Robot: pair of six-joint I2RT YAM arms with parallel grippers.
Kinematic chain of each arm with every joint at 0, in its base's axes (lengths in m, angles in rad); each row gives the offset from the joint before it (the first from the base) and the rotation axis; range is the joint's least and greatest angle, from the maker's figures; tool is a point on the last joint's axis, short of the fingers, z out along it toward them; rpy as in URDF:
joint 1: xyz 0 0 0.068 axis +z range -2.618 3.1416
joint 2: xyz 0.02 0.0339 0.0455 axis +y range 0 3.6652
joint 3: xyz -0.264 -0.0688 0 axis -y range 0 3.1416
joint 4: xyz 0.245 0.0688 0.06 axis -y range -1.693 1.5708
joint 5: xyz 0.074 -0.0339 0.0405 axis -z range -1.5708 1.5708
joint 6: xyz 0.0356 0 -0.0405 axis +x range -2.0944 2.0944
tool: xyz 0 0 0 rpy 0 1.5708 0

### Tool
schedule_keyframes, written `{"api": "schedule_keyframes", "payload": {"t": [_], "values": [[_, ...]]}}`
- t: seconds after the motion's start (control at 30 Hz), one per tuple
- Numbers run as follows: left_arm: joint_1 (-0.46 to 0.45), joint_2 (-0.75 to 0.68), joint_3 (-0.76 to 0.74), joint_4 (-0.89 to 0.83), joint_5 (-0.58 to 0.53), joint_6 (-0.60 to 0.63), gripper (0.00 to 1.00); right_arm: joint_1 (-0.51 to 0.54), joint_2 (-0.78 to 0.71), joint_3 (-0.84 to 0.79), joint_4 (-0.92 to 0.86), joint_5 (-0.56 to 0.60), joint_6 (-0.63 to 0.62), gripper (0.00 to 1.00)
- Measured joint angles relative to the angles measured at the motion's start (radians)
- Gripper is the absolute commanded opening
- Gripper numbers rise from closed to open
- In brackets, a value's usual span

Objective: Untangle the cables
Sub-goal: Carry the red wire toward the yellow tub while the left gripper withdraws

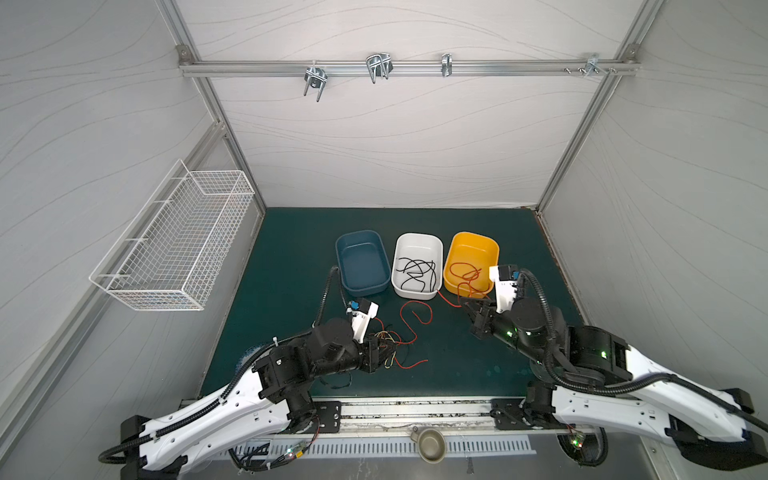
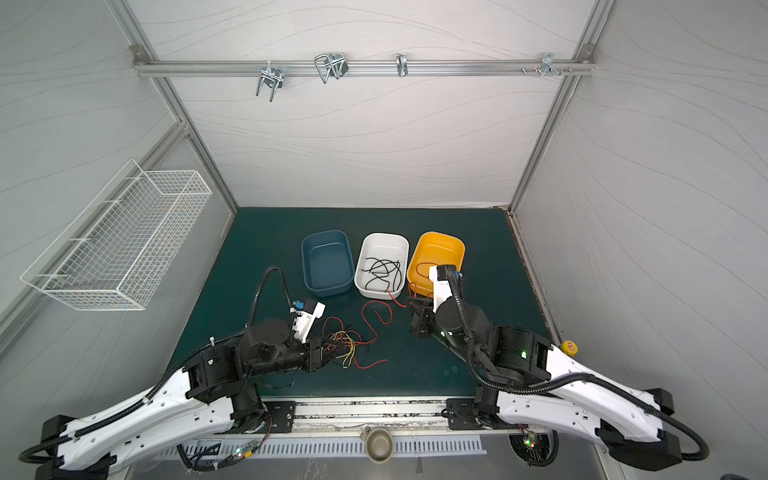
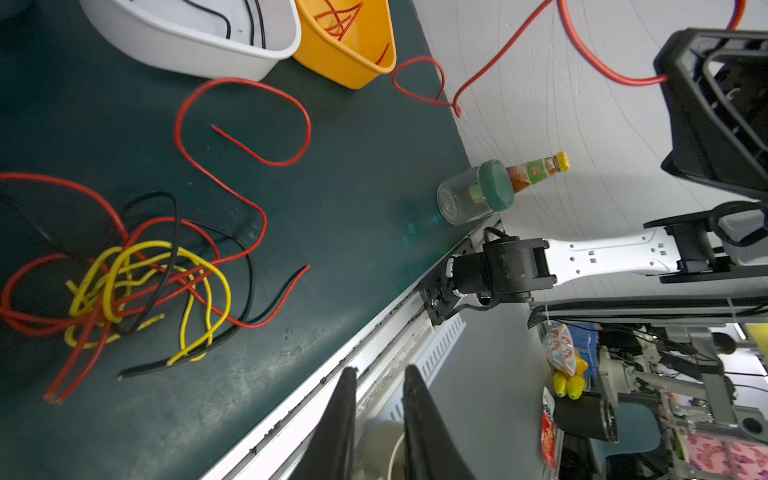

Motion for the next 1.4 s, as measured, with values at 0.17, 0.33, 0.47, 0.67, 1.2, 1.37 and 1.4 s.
{"api": "schedule_keyframes", "payload": {"t": [0.17, 0.33, 0.47, 0.67, 1.2, 1.37, 1.4], "values": [[0.0, 0.007, -0.011, 0.002, 0.0, 0.0, 0.44, 0.0, -0.02, 0.01, -0.05, 0.014, -0.009, 0.0], [0.0, 0.011, -0.011, -0.042, -0.032, 0.025, 0.64, 0.0, -0.027, 0.082, -0.1, 0.037, -0.053, 0.0], [0.0, 0.021, 0.06, -0.172, -0.102, 0.08, 0.77, -0.006, -0.02, 0.16, -0.126, 0.05, -0.111, 0.0], [0.0, 0.025, 0.244, -0.345, -0.275, 0.178, 0.99, -0.035, 0.0, 0.238, -0.134, 0.058, -0.237, 0.0], [0.024, -0.058, 0.154, -0.307, -0.78, 0.438, 0.99, -0.532, 0.213, 0.419, -0.122, -0.299, -0.47, 0.0], [0.239, 0.039, 0.142, -0.198, -0.654, 0.469, 0.99, -0.706, 0.304, 0.433, -0.093, -0.47, -0.462, 0.0], [0.294, 0.069, 0.142, -0.178, -0.616, 0.47, 0.99, -0.748, 0.323, 0.433, -0.085, -0.506, -0.457, 0.0]]}}
